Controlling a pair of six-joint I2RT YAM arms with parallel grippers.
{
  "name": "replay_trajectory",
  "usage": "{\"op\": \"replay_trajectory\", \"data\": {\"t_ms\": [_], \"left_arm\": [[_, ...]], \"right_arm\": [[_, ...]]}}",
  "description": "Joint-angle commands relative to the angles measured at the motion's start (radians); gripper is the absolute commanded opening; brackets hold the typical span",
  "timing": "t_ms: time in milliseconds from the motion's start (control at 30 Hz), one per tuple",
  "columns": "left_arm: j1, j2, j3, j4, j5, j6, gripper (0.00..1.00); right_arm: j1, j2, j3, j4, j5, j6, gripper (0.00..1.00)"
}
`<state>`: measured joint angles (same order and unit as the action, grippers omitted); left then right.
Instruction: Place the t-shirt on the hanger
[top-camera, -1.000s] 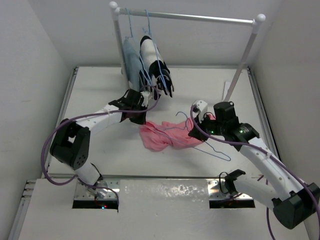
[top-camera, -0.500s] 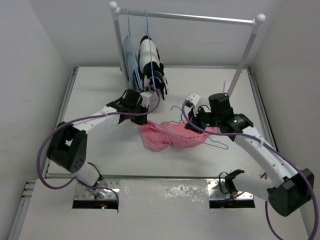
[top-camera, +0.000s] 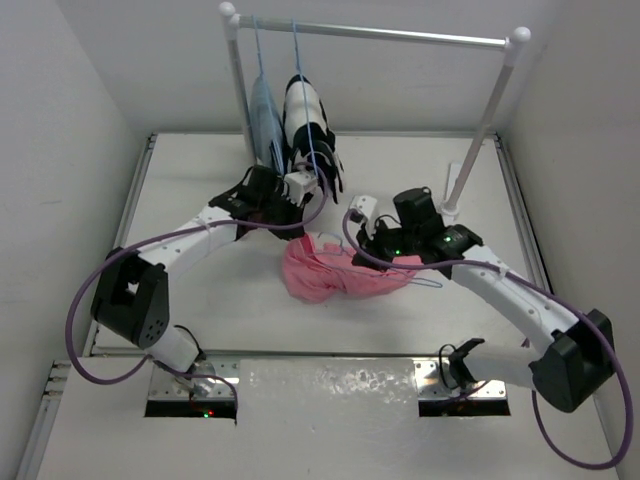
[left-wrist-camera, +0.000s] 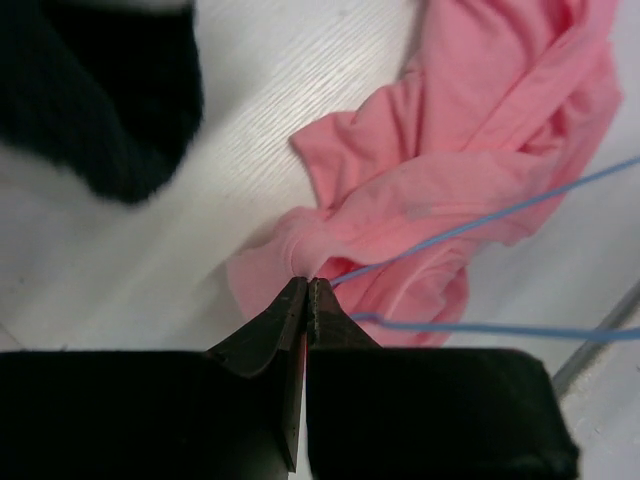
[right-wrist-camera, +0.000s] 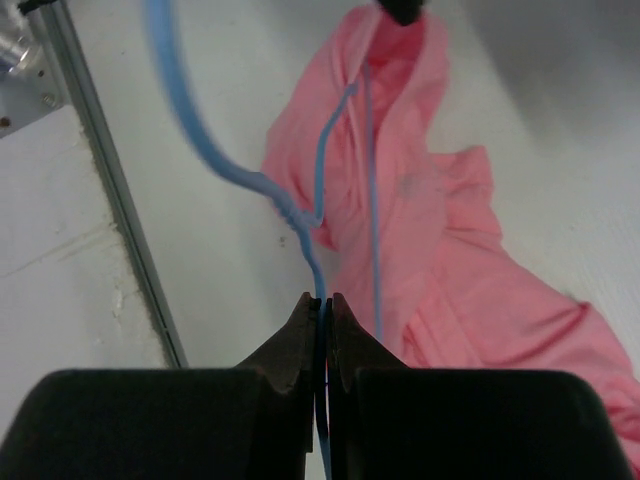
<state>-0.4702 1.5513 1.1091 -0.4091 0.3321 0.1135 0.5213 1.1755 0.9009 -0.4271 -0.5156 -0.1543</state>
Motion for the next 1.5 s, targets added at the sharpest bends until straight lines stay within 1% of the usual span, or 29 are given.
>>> {"op": "replay_trajectory", "data": {"t_ms": [0,100,167,233,267,333,367,433,500,567,700,767,833,867,933,967,1000,1033,1067,1133,1167,1233,1267,1367,1433,1467], "left_arm": [[0.005,-0.034,0.063,0.016,0.166,0.072,0.00],[0.004,-0.060,0.022,-0.003,0.240,0.103,0.00],[0.002,-0.075,0.003,-0.029,0.263,0.129,0.00],[0.001,-0.097,-0.002,-0.055,0.295,0.152,0.00],[0.001,-0.106,-0.005,-0.060,0.307,0.156,0.00],[0.001,-0.135,-0.012,-0.071,0.323,0.161,0.00],[0.001,-0.145,-0.017,-0.077,0.321,0.164,0.00],[0.002,-0.169,-0.017,-0.088,0.315,0.175,0.00],[0.001,-0.183,-0.017,-0.086,0.305,0.181,0.00],[0.002,-0.191,-0.011,-0.082,0.308,0.176,0.00],[0.002,-0.191,0.026,-0.068,0.347,0.144,0.00],[0.001,-0.186,0.044,-0.068,0.386,0.143,0.00],[0.002,-0.183,0.043,-0.073,0.384,0.150,0.00],[0.002,-0.181,0.035,-0.073,0.360,0.159,0.00],[0.002,-0.175,0.021,-0.083,0.319,0.201,0.01],[0.002,-0.172,0.023,-0.094,0.297,0.251,0.04],[0.001,-0.165,0.027,-0.127,0.298,0.283,0.09],[0.001,-0.162,0.035,-0.149,0.303,0.319,0.20],[0.002,-0.157,0.038,-0.167,0.309,0.387,0.25],[0.001,-0.149,0.037,-0.217,0.291,0.452,0.32],[0.002,-0.148,0.037,-0.229,0.250,0.495,0.32],[0.005,-0.149,0.038,-0.260,0.181,0.525,0.31],[0.007,-0.152,0.035,-0.270,0.174,0.572,0.31],[0.010,-0.177,0.008,-0.335,0.211,0.676,0.31],[0.010,-0.203,-0.011,-0.372,0.240,0.713,0.31],[0.010,-0.209,-0.020,-0.385,0.243,0.762,0.31]], "right_arm": [[0.081,0.041,0.036,0.056,-0.043,-0.010,0.00],[0.091,0.024,-0.019,0.135,-0.038,0.012,0.00],[0.091,0.007,-0.056,0.194,-0.041,0.044,0.00],[0.089,-0.003,-0.088,0.249,-0.018,0.110,0.00],[0.089,-0.011,-0.102,0.327,0.001,0.137,0.00],[0.089,-0.023,-0.170,0.427,0.072,0.225,0.00],[0.089,-0.030,-0.190,0.521,0.098,0.243,0.00],[0.089,-0.024,-0.221,0.573,0.162,0.277,0.00],[0.092,-0.010,-0.252,0.606,0.173,0.300,0.00],[0.095,0.002,-0.276,0.686,0.155,0.321,0.00],[0.121,0.052,-0.281,0.721,0.132,0.348,0.00],[0.138,0.056,-0.295,0.771,0.138,0.361,0.00],[0.147,0.058,-0.295,0.797,0.134,0.364,0.00],[0.149,0.058,-0.296,0.803,0.121,0.366,0.00],[0.149,0.059,-0.306,0.814,0.105,0.371,0.00],[0.149,0.062,-0.324,0.824,0.092,0.386,0.00],[0.151,0.067,-0.339,0.841,0.088,0.401,0.00],[0.151,0.081,-0.362,0.911,0.083,0.416,0.00],[0.151,0.093,-0.384,0.942,0.078,0.430,0.00],[0.149,0.134,-0.427,0.979,0.089,0.432,0.00],[0.149,0.147,-0.437,0.984,0.094,0.421,0.00],[0.151,0.180,-0.438,0.992,0.109,0.411,0.00],[0.149,0.191,-0.435,0.992,0.115,0.403,0.00],[0.151,0.237,-0.431,1.016,0.124,0.413,0.00],[0.151,0.253,-0.441,1.053,0.129,0.429,0.00],[0.149,0.260,-0.456,1.064,0.129,0.438,0.00]]}}
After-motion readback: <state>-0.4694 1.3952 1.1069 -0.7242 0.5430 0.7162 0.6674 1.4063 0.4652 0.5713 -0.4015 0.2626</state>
